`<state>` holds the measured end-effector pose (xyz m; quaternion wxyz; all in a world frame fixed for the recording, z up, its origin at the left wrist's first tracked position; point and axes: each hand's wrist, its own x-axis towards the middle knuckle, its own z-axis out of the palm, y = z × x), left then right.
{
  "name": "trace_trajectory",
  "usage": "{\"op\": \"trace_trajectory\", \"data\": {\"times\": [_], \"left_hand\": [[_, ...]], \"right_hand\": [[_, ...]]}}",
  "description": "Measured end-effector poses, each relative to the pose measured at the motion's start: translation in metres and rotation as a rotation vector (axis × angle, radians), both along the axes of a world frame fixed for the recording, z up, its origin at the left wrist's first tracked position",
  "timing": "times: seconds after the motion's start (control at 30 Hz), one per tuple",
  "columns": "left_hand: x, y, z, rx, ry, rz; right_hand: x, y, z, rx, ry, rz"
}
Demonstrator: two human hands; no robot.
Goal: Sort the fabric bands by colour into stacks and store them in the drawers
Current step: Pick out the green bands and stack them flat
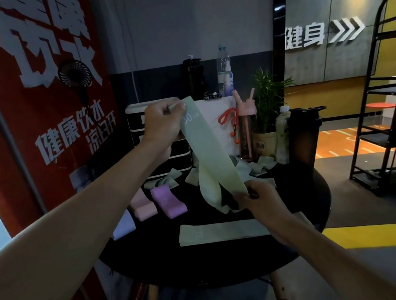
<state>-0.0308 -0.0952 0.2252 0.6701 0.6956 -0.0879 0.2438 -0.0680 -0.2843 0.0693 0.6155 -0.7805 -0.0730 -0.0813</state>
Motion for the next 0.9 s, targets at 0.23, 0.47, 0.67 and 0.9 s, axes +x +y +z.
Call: {"op": "trace_trajectory", "data": {"times": [0.23, 0.47, 0.67, 0.9], "left_hand": [[0.019, 0.016, -0.012, -0.062, 0.037, 0.111], [0.025, 0.022, -0.023, -0.054, 0.028, 0.156], [0.033, 0.033, -0.025, -0.088, 0.067, 0.183], [0.034, 0.041, -0.028, -0.152, 0.101, 0.218]], "right_hand": [[-0.004, 0.0, -0.006, 0.284, 0.174, 0.019], [-0.008, 0.003, -0.003, 0.539, 0.256, 0.045], [-0.014, 0.002, -0.001, 0.71, 0.229, 0.208], [-0.024, 0.006, 0.009, 0.9, 0.287, 0.426]]}}
